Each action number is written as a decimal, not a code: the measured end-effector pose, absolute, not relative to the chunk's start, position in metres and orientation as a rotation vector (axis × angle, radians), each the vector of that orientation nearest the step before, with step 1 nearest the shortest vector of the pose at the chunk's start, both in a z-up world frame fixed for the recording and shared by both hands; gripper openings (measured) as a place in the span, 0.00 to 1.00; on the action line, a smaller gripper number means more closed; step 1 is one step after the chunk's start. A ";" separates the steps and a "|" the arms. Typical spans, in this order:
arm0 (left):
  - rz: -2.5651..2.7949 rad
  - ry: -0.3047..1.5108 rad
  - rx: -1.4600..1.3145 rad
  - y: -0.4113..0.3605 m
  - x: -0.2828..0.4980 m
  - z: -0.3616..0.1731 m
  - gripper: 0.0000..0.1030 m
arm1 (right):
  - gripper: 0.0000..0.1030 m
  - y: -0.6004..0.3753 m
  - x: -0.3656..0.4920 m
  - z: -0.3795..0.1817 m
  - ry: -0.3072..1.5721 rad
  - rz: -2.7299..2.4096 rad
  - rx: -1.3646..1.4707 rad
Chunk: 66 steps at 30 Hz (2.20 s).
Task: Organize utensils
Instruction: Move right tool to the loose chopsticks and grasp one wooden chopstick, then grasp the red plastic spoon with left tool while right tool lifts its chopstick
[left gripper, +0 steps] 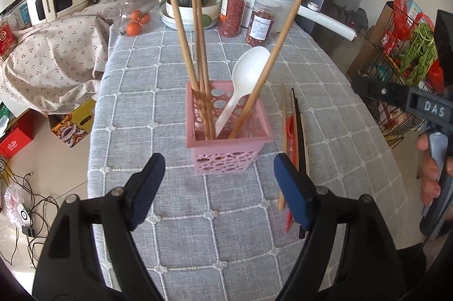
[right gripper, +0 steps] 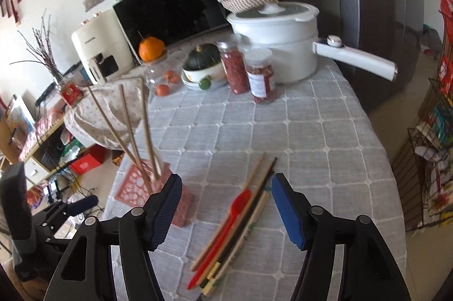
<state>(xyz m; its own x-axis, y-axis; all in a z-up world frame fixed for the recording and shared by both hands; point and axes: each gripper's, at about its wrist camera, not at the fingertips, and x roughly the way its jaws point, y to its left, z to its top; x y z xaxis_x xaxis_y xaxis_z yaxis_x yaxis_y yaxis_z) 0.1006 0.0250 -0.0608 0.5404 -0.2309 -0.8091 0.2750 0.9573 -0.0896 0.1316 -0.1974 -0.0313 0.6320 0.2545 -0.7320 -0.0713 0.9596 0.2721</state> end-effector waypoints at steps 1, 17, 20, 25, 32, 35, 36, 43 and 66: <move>-0.307 0.965 0.051 0.023 0.101 -0.063 0.77 | 0.65 -0.201 0.134 -0.042 0.907 0.170 0.227; -0.311 1.091 0.081 0.008 0.101 -0.081 0.77 | 0.65 -0.210 0.163 -0.146 1.248 0.048 0.274; -0.312 1.093 0.076 0.008 0.102 -0.081 0.77 | 0.65 -0.205 0.170 -0.150 1.251 0.039 0.264; -0.320 1.087 0.076 0.008 0.100 -0.079 0.77 | 0.55 -0.199 0.175 -0.158 1.248 -0.007 0.186; -0.348 1.079 0.094 0.000 0.096 -0.077 0.77 | 0.27 -0.206 0.170 -0.158 1.249 -0.041 0.146; -0.371 1.074 0.107 -0.011 0.093 -0.075 0.77 | 0.12 -0.208 0.169 -0.157 1.261 -0.047 0.103; -0.381 1.073 0.110 -0.015 0.092 -0.075 0.77 | 0.08 -0.213 0.167 -0.156 1.272 -0.042 0.128; -0.464 1.046 0.173 -0.055 0.083 -0.073 0.71 | 0.05 -0.249 0.152 -0.150 1.281 -0.028 0.252; -0.250 1.151 0.225 -0.123 0.171 -0.132 0.33 | 0.05 -0.287 0.130 -0.100 1.161 0.090 0.372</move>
<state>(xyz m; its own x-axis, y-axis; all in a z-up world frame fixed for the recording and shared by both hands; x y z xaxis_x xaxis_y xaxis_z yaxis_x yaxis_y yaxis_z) 0.1708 -0.1228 -0.1320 0.3859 -0.0796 -0.9191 0.3086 0.9500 0.0473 0.1298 -0.2870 -0.0995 0.4023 0.2600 -0.8778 0.1211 0.9353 0.3325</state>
